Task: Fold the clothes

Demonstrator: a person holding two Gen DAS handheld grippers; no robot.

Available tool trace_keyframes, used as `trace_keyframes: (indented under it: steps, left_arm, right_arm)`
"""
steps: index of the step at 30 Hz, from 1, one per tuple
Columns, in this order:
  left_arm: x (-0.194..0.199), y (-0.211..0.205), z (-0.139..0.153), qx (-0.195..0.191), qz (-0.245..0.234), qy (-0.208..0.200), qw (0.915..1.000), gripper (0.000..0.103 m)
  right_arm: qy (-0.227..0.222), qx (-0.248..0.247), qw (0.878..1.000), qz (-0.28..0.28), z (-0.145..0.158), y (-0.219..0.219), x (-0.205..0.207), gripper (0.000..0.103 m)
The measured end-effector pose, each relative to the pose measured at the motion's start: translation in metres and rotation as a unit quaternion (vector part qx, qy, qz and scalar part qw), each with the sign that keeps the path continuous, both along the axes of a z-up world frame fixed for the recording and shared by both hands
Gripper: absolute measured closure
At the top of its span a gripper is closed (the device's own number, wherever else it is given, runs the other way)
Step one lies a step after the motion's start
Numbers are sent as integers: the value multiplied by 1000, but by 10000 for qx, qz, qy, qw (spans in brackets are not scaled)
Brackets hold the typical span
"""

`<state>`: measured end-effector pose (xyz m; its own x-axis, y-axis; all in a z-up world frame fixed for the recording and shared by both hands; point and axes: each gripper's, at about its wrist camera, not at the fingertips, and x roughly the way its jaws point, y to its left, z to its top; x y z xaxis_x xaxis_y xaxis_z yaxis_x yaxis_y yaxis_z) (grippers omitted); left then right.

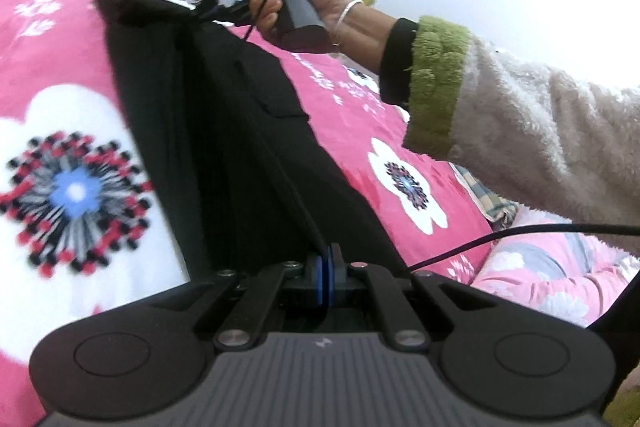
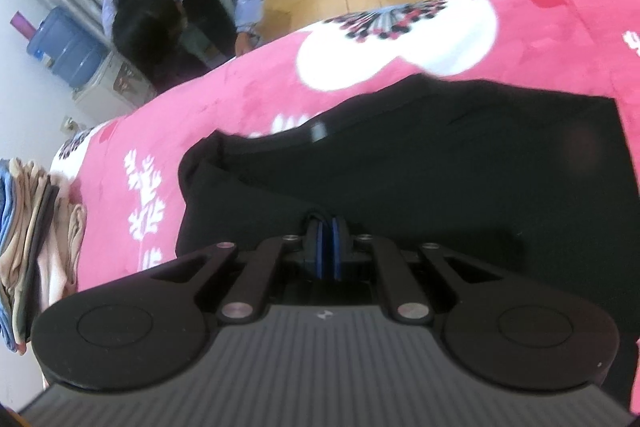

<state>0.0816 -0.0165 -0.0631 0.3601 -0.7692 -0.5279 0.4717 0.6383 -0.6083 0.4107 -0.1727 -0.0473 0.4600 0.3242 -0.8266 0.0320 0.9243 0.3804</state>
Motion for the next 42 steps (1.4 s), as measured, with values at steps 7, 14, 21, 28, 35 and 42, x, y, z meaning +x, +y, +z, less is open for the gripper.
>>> trace_keyframes:
  steps: [7, 14, 21, 28, 35, 42]
  left_arm:
    - [20, -23, 1, -147, -183, 36, 9997, 100]
    - [32, -45, 2, -278, -443, 48, 9986, 100]
    - [39, -64, 4, -307, -732, -24, 9968, 100]
    - [44, -69, 7, -292, -944, -93, 9951, 100]
    - [47, -66, 8, -153, -1091, -11, 9939, 100]
    - [45, -51, 19, -151, -1144, -48, 9933, 100]
  right_arm:
    - [-65, -16, 9997, -224, 2, -38, 8, 100]
    - [-83, -43, 9989, -454, -1, -75, 13, 100]
    - [-81, 46, 9978, -655, -8, -110, 17, 100]
    - [-110, 133, 9970, -756, -16, -133, 19, 100]
    - [-155, -142, 9960, -871, -28, -150, 21, 97]
    - [-372, 154, 9951, -903, -8, -191, -6, 81]
